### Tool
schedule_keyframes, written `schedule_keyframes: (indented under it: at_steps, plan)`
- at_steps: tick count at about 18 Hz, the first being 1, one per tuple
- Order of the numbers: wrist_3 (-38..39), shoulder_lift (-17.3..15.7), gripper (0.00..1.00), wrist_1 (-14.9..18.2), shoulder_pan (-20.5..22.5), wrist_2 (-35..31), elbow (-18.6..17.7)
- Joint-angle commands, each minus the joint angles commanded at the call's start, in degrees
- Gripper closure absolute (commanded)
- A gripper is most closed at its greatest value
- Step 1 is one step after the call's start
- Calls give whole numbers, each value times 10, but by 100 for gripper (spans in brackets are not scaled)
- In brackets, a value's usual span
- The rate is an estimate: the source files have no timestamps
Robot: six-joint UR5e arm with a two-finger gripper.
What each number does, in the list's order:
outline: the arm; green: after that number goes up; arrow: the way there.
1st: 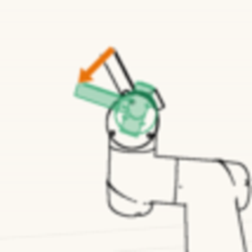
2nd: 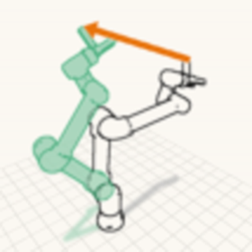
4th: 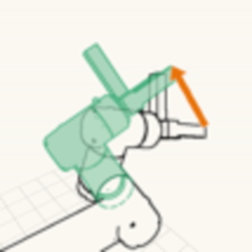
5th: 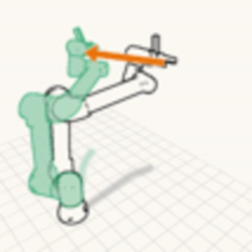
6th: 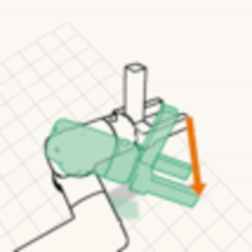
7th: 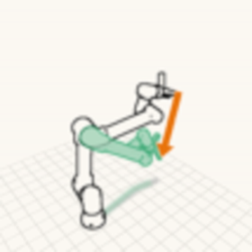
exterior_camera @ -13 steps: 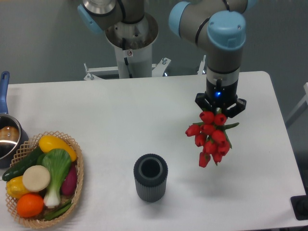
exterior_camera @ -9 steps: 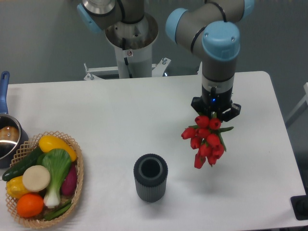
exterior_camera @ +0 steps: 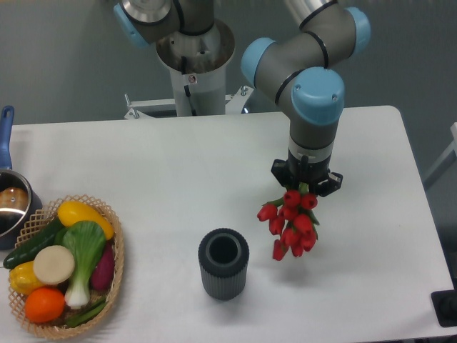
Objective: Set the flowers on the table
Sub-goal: 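Lower the held red tulips toward the table beside the grey vase, then open the gripper to release the tulips onto the table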
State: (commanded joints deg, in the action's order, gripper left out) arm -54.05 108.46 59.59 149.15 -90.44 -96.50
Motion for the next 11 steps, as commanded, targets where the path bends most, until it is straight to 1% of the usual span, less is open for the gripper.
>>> schedule_keyframes:
  at_steps: [4, 7, 11]
  plan:
    - [0, -7, 0, -44, -1, -8, -20]
    - [-6, -14, 0, -49, -1, -7, -33]
    - [-6, -16, 0, -52, 0, -8, -34]
